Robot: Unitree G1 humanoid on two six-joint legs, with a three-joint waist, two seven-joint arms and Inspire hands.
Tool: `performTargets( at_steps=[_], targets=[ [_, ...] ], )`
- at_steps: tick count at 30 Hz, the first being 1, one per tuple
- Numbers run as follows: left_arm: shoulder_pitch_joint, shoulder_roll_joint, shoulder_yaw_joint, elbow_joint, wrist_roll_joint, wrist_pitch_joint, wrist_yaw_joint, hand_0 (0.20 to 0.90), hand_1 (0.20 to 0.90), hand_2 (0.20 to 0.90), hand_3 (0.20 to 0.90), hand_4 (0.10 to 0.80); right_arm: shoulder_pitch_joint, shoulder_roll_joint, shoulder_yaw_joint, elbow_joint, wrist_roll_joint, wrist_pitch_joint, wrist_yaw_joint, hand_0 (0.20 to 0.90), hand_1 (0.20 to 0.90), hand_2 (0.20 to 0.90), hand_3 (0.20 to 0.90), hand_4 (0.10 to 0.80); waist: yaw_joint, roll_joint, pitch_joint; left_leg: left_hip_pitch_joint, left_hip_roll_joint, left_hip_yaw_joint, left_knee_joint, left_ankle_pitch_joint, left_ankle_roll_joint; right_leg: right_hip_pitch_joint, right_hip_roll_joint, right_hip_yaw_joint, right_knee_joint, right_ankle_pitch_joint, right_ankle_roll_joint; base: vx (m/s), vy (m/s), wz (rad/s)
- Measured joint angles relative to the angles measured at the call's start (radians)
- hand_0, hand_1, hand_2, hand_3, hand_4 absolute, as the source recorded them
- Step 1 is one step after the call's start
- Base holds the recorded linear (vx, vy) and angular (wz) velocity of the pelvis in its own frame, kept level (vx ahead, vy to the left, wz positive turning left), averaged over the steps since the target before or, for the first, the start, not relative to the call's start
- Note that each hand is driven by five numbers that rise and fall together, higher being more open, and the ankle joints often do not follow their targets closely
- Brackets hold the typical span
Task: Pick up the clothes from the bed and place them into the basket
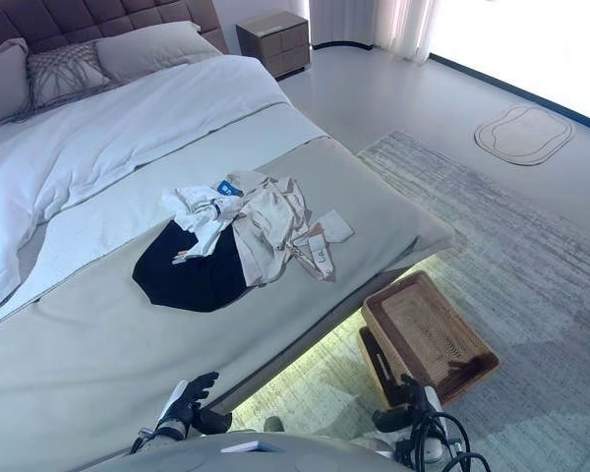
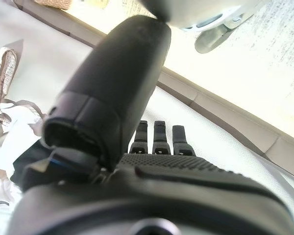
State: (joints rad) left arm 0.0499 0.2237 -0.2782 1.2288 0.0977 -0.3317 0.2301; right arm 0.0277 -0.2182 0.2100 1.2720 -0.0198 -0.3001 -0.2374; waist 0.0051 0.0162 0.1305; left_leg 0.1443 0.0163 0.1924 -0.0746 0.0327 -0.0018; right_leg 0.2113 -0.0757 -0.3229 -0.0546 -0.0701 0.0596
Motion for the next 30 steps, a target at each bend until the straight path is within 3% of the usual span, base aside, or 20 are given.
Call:
performTargets(
  at_steps=[13, 19, 22, 24, 30],
  targets=[
    [-0.017, 0.000, -0.002, 0.000, 0.001, 0.000, 0.001, 0.900, 0.900, 0.900, 0.900, 0.800, -0.012, 0.001, 0.003, -0.001, -0.002, 0.001, -0.031, 0.900, 0.900, 0.900, 0.900, 0.800, 0.006, -0.001, 0.011, -0.017, 0.000, -0.006, 0.000, 0.003, 0.001, -0.011, 0.000, -0.007, 0.003, 0.000, 0.000, 0.003, -0.007, 0.01],
    [-0.014, 0.000, -0.011, -0.008, 0.005, -0.010, 0.018, 0.900, 0.900, 0.900, 0.900, 0.800, -0.023, -0.011, 0.041, -0.027, -0.100, -0.013, -0.080, 0.900, 0.900, 0.900, 0.900, 0.800, 0.018, 0.005, 0.022, -0.018, 0.001, -0.010, 0.002, 0.006, -0.002, -0.007, 0.003, -0.012, 0.000, 0.000, 0.000, 0.039, -0.049, 0.03],
    [-0.012, 0.000, -0.014, -0.023, 0.022, -0.028, 0.026, 0.900, 0.900, 0.900, 0.900, 0.800, -0.026, -0.018, 0.059, -0.056, -0.160, -0.028, -0.109, 0.900, 0.900, 0.900, 0.900, 0.800, 0.024, 0.006, 0.032, -0.026, -0.001, -0.028, 0.011, 0.008, -0.004, 0.010, 0.001, -0.034, -0.008, 0.000, 0.000, 0.011, 0.017, 0.20],
    [-0.015, 0.002, -0.025, -0.047, 0.024, -0.031, 0.023, 0.900, 0.900, 0.900, 0.900, 0.800, -0.033, -0.033, 0.083, -0.098, -0.173, -0.032, -0.128, 0.900, 0.900, 0.900, 0.900, 0.800, 0.027, 0.011, 0.034, -0.049, -0.001, -0.049, 0.012, 0.020, -0.021, 0.005, 0.001, -0.060, -0.012, 0.000, 0.000, -0.063, 0.072, 0.38],
    [-0.025, 0.006, -0.051, -0.077, 0.024, -0.032, 0.017, 0.900, 0.900, 0.900, 0.900, 0.800, -0.128, -0.135, 0.130, -0.247, -0.179, -0.018, -0.158, 0.900, 0.900, 0.900, 0.900, 0.800, 0.055, 0.018, 0.041, -0.071, -0.002, -0.086, -0.014, 0.045, -0.019, -0.009, 0.004, -0.108, -0.004, 0.000, 0.000, 0.030, 0.070, 0.25]
  ],
)
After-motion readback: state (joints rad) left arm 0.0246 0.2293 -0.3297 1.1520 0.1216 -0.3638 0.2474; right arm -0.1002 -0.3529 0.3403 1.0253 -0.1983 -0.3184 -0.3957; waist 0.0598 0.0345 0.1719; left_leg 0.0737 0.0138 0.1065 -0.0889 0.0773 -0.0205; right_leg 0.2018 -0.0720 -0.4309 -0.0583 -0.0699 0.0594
